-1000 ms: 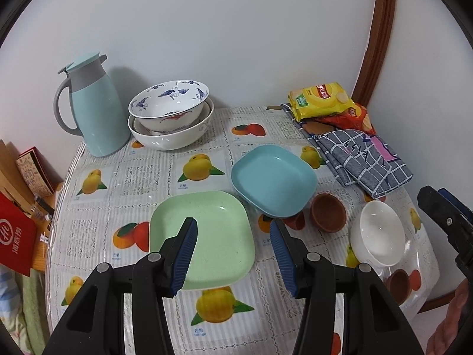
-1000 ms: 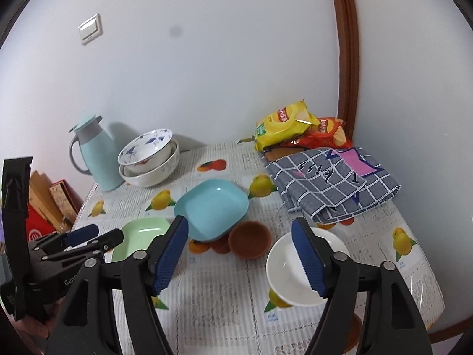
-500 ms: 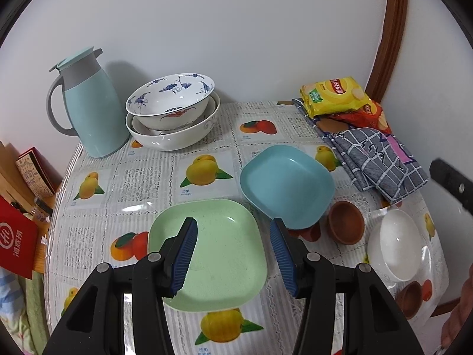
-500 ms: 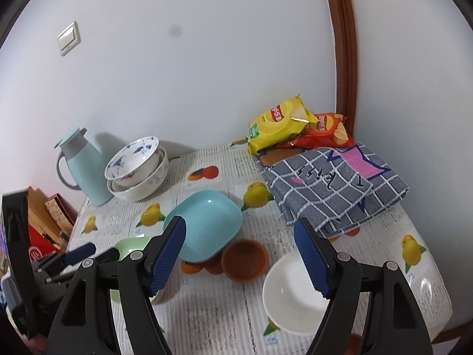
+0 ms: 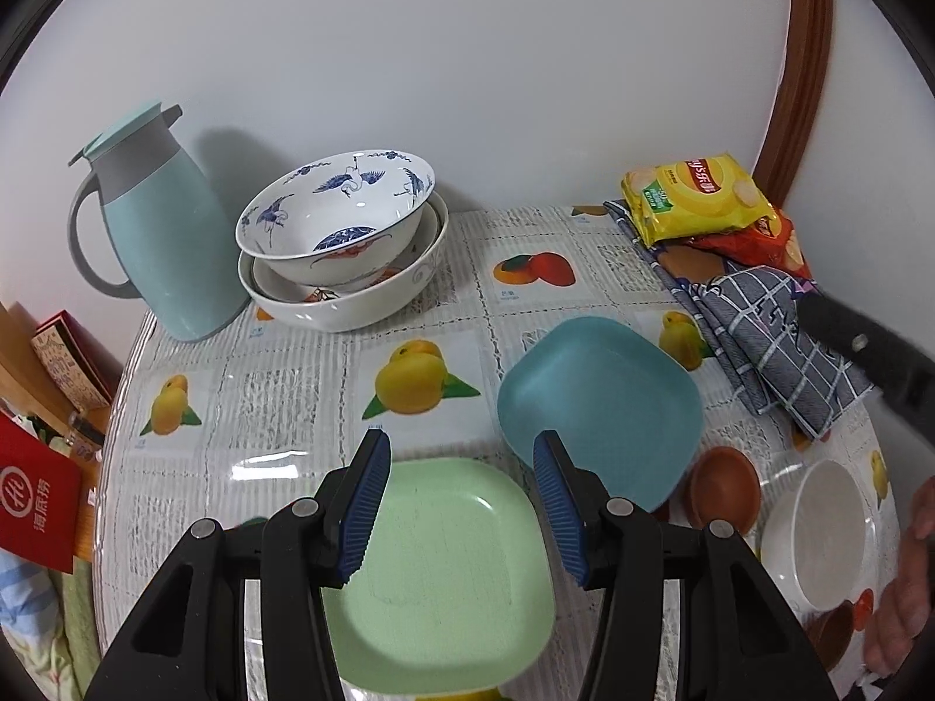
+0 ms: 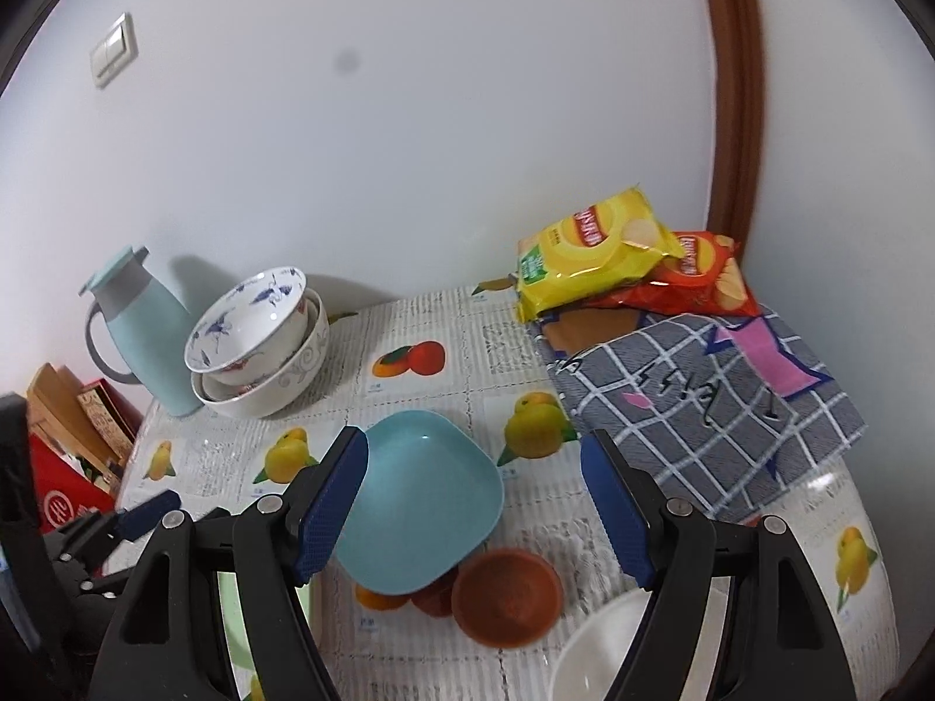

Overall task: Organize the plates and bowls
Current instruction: 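Move both grippers toward the rim of the light-blue square plate, then close the left gripper on the blue plate rim while the right gripper closes beside it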

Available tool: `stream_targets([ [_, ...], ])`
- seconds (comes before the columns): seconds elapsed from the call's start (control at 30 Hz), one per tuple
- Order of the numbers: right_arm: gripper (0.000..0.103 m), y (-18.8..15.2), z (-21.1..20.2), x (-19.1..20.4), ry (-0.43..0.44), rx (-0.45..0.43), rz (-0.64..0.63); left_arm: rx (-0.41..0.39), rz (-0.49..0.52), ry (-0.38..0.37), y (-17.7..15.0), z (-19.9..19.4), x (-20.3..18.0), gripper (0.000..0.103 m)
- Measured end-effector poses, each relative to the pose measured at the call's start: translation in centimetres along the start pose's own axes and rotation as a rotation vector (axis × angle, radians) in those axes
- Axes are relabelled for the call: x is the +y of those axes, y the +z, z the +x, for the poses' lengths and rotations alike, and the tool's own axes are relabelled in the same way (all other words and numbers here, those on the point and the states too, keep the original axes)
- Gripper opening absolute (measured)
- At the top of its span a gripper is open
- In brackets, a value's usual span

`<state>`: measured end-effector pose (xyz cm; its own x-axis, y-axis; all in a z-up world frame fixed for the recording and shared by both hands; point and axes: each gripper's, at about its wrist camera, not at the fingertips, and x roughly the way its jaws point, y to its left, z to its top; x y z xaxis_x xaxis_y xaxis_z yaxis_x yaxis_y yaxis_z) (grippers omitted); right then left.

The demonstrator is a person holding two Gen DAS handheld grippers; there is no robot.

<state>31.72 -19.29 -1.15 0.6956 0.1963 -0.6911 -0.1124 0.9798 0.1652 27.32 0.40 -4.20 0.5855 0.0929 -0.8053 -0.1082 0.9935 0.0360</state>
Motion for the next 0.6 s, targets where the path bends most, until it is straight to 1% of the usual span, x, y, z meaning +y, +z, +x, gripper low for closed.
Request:
stream_targets([
  [0.13,0.075,-0.6,2.2,0.4,0.015,0.021,-0.017,-0.003,0.017,-0.003,0.5,1.2,-0.3,0.049],
  [0.3,0.075,-1.6,4.1,0.3,0.047,0.019,-0.021,0.035,0.037,-0.006,0.8,3.8,-1.1,0.049],
  [0.4,0.075,-1.8,5.1,0.0,0.040,0.035,-0.005,0.051,0.039,-0.011,0.9,5.0,-1.5,0.049],
  [0.53,0.070,-2.4,6.3,-0.6,0.044,0.063,0.039,0.070,0.044,-0.018,1.2,6.8,-1.8,0.049],
  [0.6,0.070,-2.7,6.7,-0.8,0.024,0.077,0.045,0.085,0.041,-0.024,1.4,7.6,-1.9,0.049],
])
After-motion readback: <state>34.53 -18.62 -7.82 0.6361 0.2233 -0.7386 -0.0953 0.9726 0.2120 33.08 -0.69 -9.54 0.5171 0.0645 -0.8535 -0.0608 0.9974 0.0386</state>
